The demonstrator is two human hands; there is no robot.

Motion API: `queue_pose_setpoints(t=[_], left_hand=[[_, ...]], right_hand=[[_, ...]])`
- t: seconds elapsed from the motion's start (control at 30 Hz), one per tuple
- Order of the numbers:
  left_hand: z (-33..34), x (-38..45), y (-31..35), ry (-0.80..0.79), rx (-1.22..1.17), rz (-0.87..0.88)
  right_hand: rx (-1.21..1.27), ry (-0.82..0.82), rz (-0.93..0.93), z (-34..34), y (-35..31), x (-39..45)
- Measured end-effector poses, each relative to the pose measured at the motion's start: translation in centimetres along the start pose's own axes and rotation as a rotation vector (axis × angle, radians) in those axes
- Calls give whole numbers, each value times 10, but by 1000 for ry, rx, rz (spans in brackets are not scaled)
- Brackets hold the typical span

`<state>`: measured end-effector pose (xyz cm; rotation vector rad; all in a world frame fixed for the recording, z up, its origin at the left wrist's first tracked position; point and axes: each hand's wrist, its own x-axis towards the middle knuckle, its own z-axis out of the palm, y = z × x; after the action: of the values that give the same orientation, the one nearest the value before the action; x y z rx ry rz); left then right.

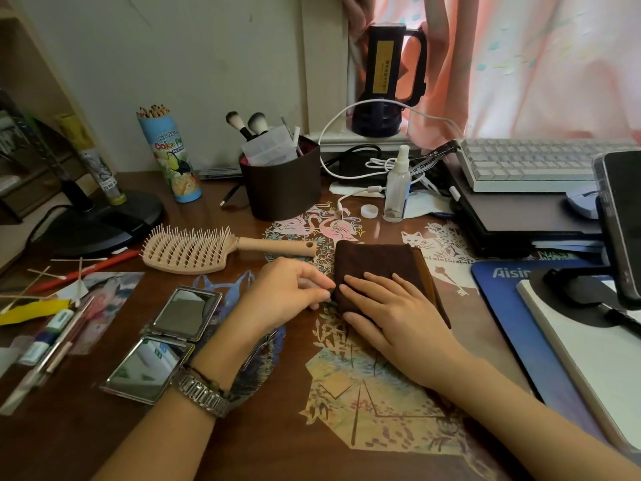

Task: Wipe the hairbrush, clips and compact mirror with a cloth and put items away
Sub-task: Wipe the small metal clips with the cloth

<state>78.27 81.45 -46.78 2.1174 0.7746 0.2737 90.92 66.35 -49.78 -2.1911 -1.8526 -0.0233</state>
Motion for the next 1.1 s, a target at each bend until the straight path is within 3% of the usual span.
queue_pose_setpoints(t=[0.77,1.1], left_hand=[[-1,-4,-3,69,71,-3],[-24,-6,-22,180,-6,-58]], right_hand=[[29,-105,-12,-5,24,-15],[50,-117,-8,-4,26,-15]])
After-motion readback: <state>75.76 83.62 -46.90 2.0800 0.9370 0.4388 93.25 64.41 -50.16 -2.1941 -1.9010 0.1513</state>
